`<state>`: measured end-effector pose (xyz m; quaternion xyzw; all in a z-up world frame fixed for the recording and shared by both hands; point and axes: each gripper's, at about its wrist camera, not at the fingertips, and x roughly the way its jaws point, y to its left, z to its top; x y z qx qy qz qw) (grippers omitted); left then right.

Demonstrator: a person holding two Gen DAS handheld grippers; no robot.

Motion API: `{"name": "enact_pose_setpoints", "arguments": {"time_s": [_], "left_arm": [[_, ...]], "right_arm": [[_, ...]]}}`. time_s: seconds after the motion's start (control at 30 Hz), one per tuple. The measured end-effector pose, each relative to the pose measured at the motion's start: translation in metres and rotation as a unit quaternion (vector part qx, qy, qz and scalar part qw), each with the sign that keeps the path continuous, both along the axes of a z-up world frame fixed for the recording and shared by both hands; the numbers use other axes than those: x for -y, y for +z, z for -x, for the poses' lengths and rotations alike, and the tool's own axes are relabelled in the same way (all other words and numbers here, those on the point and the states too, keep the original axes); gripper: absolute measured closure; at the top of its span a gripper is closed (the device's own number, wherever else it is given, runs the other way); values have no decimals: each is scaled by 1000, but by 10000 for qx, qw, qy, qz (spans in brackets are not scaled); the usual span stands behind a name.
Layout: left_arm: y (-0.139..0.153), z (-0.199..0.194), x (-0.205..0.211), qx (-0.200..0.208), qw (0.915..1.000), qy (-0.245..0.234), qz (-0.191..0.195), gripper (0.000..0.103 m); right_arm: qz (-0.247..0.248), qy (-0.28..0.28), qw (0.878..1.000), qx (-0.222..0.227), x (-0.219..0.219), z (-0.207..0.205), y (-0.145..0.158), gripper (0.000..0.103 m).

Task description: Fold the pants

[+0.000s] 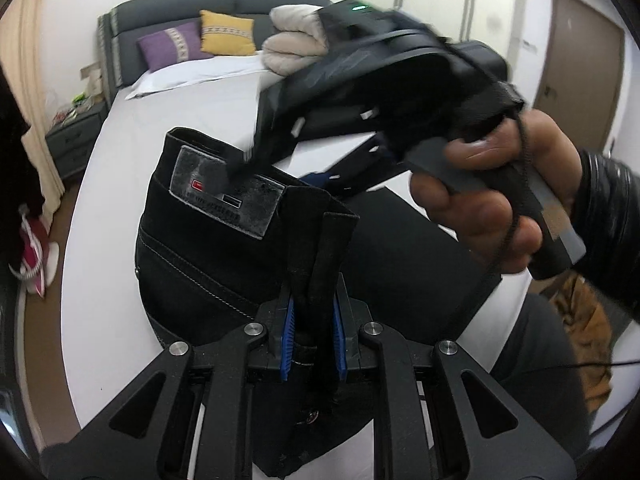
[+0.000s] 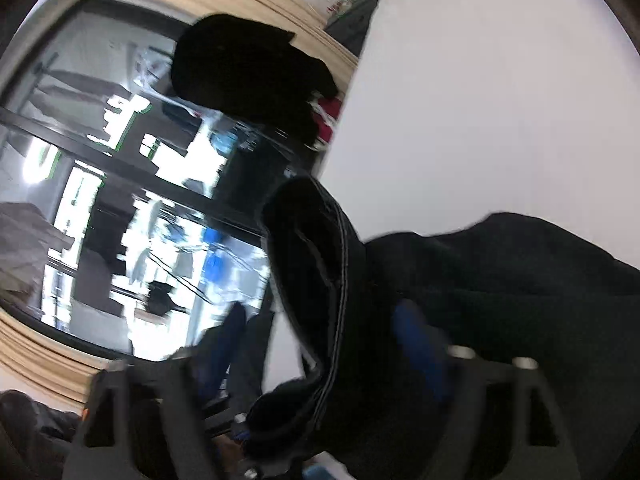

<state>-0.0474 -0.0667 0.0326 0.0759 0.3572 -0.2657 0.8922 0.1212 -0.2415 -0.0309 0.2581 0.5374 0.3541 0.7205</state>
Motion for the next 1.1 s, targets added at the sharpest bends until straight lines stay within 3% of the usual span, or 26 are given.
{"name": "enact_pose_setpoints", "arguments": {"time_s": [0.03,0.07,0.17,0.33,0.67,0.83,1.1], "left_arm": [[-3,3,5,-11,10000,-46,-28,88],[-6,5,12,-40,9999,-97,-51,89],[-13,3,34,-97,9994,-311,-121,90],[-24,2,84,-134,9967,-757,-242,90],[-45,-13,210,-319,9862,-1549,-479,90],[-49,-27,267,-425,9828,-1699,-580,90],[-75,-42,307,-672,9796,-1757,-701,90]], "right_arm": [[40,-78,9999,-68,4,1,-4,74],[146,-218,9996,-72,13,4,-5,80],[301,-471,9984,-62,34,16,-8,87],[361,-921,9951,52,74,38,-9,88],[288,-1704,9847,-240,162,68,-39,88],[273,-1854,9818,-304,180,72,-46,88],[77,-2112,9758,-557,200,82,-80,88]]}}
